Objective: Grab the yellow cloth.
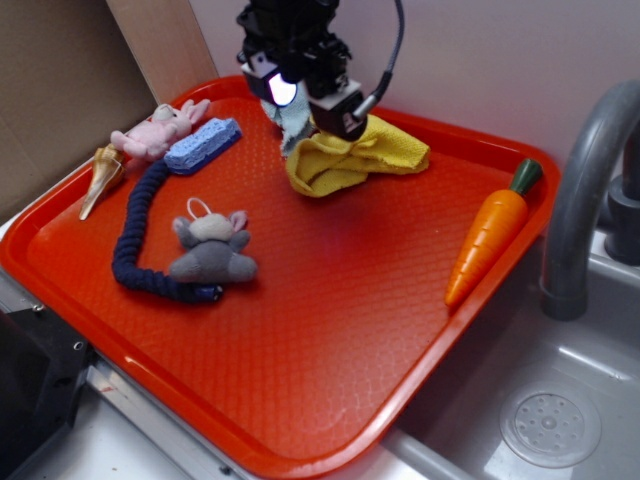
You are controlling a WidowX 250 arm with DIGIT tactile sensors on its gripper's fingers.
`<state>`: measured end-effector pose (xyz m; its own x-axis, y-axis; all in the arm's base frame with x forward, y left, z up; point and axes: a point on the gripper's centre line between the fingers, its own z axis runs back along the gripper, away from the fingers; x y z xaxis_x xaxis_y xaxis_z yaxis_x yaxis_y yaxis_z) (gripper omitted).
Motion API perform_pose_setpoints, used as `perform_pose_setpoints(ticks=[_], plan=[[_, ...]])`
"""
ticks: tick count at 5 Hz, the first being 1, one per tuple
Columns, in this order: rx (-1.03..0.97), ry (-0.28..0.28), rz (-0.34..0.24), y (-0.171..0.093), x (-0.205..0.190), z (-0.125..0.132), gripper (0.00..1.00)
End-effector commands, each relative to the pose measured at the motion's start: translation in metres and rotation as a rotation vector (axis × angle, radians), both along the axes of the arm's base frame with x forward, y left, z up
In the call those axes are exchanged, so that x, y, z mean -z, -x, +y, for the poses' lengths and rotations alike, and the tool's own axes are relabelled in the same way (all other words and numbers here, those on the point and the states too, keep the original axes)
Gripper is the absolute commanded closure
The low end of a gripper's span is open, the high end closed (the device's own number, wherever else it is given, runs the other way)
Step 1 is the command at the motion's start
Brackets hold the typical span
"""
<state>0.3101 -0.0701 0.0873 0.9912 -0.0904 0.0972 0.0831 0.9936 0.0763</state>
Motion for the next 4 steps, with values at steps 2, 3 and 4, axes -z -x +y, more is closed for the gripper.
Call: perform_pose_setpoints(ticks=[2,3,4], plan=[[0.1,-0.057,0.041,-0.022,0.046,-0.006,0.0],[0.092,-0.045,-0.012,-0.017,0.039,-0.005,1.0],[0.059,-0.094,-0.001,-0.025,0.052,-0.003,1.0]])
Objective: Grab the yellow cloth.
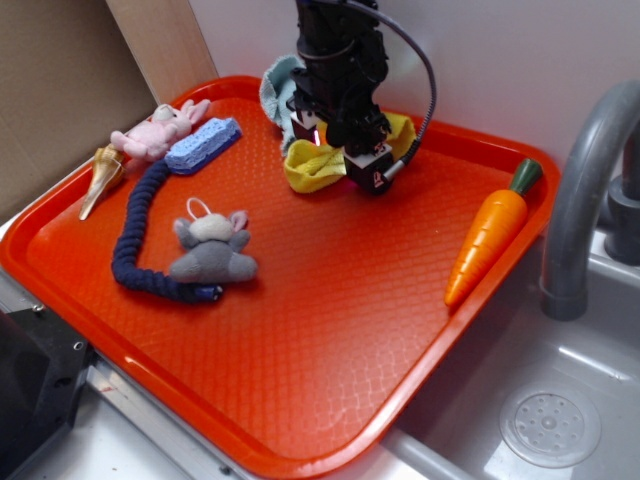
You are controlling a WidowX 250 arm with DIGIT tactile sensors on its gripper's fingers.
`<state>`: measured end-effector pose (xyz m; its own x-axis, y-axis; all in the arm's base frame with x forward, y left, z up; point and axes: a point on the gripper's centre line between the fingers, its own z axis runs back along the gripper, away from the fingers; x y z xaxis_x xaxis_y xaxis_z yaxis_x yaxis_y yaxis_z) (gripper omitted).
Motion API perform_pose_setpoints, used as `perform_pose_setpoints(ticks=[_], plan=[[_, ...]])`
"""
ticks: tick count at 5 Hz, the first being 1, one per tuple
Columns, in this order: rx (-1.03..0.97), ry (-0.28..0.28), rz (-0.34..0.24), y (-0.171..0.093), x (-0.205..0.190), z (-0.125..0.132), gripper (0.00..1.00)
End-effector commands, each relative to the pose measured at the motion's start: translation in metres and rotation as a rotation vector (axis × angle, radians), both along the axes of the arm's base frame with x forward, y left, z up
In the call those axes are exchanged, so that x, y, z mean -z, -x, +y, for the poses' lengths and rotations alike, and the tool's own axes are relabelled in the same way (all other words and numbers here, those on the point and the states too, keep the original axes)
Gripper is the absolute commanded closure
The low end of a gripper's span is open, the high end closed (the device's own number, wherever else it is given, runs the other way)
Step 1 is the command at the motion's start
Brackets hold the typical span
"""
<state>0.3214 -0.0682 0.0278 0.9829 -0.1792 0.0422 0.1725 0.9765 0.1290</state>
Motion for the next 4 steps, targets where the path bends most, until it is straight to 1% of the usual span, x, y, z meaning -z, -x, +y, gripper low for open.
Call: perform_pose_setpoints(ticks=[1,2,3,4], plan=[[-0.037,-0.001,-0.084,-0.004,-0.028,0.001,1.0],[-0.076,0.049,-0.041,0.021,-0.068,0.011,1.0],[-0.156,0.013,-0.004,0.053,-0.118,0.011,1.0],[-0.162,0.113,-0.093,0.099,-0.165,0.008,1.0]])
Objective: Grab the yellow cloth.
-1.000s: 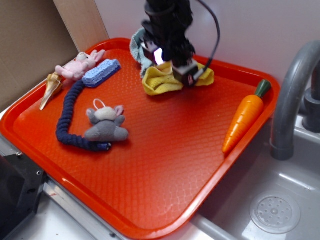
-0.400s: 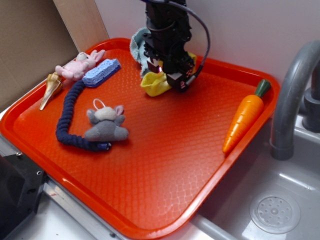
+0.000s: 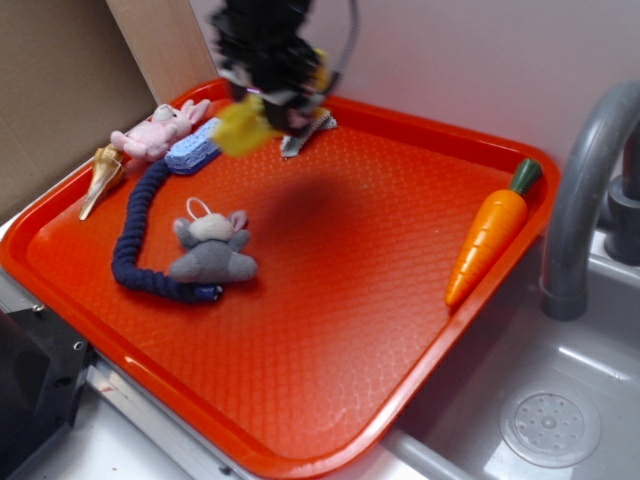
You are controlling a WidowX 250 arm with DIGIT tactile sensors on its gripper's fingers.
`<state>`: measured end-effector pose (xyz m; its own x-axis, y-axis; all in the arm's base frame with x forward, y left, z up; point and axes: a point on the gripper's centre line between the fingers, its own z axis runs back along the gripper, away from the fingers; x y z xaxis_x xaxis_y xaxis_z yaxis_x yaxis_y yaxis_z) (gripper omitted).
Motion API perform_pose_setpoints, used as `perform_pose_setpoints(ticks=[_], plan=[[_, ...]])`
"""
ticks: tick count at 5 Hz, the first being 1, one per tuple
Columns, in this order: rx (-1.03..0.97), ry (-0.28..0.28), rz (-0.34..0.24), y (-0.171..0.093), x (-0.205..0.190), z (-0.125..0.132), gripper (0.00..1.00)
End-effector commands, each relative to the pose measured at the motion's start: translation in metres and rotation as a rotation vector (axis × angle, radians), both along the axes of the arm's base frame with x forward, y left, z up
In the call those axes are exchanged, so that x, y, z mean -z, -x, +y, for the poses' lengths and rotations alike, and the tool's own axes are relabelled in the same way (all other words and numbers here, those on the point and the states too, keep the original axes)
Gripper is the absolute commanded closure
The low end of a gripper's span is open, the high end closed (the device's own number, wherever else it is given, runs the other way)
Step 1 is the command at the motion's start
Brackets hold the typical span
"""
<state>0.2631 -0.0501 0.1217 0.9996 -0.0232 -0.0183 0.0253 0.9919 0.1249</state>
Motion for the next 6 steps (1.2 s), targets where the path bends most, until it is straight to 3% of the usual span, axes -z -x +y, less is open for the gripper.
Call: perform_pose_setpoints(ticks=[1,2,4,6], plan=[[0.079,0.185,-0.211,0.061,-0.119,-0.007,1.0],[0.092,0.171,-0.201,0.061,-0.141,-0.012,1.0],[0.083,0.131,-0.173,0.05,-0.129,-0.022,1.0],[0.093,0.136,-0.172,0.051,-0.123,-0.024,1.0]])
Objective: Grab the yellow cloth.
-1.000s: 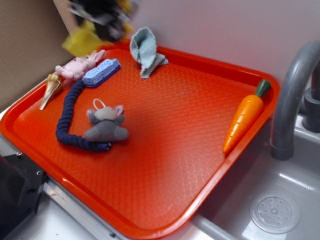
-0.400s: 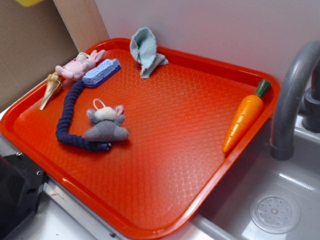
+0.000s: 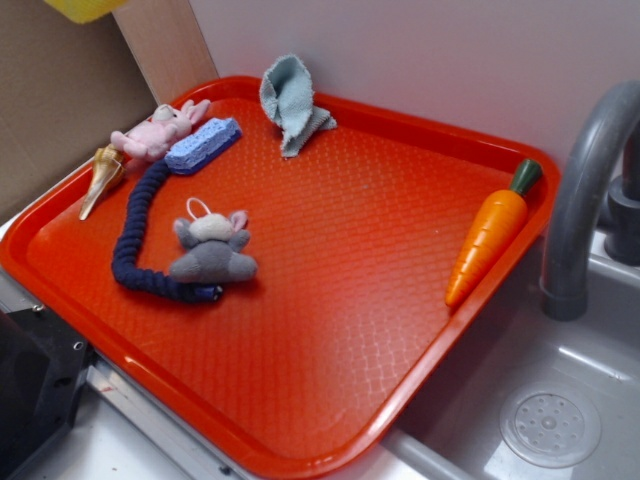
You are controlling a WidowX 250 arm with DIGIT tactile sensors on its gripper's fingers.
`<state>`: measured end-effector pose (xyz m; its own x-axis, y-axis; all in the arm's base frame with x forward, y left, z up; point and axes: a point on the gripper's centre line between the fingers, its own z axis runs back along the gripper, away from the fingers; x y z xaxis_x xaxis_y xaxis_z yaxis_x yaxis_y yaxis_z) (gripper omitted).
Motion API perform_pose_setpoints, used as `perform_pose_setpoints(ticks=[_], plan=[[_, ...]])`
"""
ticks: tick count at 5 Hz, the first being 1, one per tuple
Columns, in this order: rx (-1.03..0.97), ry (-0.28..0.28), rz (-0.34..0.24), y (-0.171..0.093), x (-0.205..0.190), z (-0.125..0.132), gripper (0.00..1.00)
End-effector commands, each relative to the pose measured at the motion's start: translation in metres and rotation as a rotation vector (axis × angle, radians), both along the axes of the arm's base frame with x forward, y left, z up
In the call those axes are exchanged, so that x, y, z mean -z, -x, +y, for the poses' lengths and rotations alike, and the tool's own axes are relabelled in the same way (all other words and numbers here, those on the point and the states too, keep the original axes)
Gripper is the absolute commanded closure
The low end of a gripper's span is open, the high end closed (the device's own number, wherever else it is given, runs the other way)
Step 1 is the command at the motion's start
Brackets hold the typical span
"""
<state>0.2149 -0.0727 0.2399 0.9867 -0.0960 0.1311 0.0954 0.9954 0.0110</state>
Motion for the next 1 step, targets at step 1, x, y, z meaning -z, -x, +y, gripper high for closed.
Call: perform_pose_setpoints(ticks=[1], plan=[[0.008,-0.002,-0.031,0.0054,-0.0022,-0.0039,1.0]])
